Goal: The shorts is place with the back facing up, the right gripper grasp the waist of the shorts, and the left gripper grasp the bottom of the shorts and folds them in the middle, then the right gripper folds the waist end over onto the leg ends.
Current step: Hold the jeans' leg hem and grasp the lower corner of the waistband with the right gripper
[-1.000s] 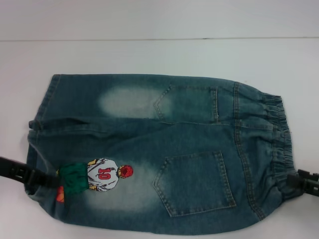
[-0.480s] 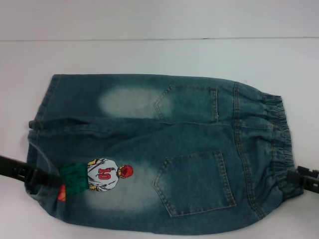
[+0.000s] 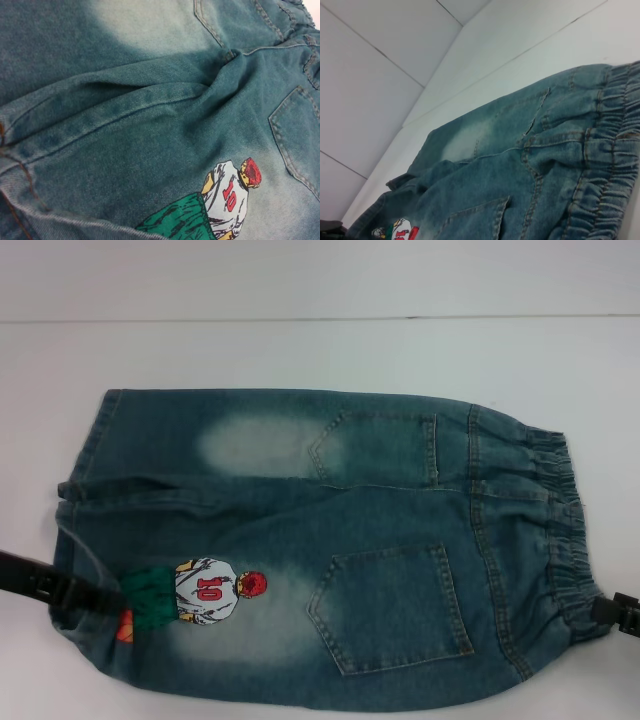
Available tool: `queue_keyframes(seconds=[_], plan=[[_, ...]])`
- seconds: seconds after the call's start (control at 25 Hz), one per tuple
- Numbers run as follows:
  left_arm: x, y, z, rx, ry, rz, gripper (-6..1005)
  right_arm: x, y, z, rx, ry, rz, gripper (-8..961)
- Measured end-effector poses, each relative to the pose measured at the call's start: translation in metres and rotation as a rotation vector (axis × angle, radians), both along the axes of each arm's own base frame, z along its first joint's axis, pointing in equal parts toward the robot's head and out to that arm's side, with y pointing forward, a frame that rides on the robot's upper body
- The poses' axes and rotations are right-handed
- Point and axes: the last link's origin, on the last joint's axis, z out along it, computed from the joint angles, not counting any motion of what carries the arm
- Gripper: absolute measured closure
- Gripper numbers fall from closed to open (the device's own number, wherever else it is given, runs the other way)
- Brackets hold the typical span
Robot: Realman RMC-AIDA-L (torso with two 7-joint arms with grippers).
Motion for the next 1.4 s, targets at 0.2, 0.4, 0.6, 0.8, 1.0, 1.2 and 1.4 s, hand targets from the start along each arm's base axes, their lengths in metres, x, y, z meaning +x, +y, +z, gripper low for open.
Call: queue_keyframes(seconds=[0.2, 0.4, 0.6, 0.8, 1.0, 1.2, 1.4], plan=[[0.0, 0.0, 0.0, 0.0, 0.0, -0.001, 979, 0.001, 0.001, 0.003, -0.008, 0.007, -0.014, 39], [-0.001, -0.001, 0.0, 0.001, 0.0, 0.0, 979, 0.0, 0.003, 0.005, -0.028, 0.016, -0.022, 39], [-0.003, -0.002, -0.003, 0.0, -0.004, 0.006, 979, -0.003, 0.009, 0.005, -0.054, 0.015, -0.016, 39], [-0.003, -0.001, -0.003, 0.002, -0.004, 0.003, 979, -0.003, 0.013, 0.006, -0.072, 0.012, -0.026, 39], [0.0, 0.001, -0.003, 0.012, -0.019, -0.013, 979, -0.001, 0.012, 0.01, -0.067, 0.01, -0.031, 39], [0.003, 0.003, -0.005, 0.007, -0.021, -0.024, 979, 0.001, 0.01, 0.014, -0.068, 0.01, -0.038, 39], [0.008, 0.005, -0.007, -0.007, -0.023, -0.033, 979, 0.001, 0.009, 0.021, -0.078, 0.023, -0.042, 40]])
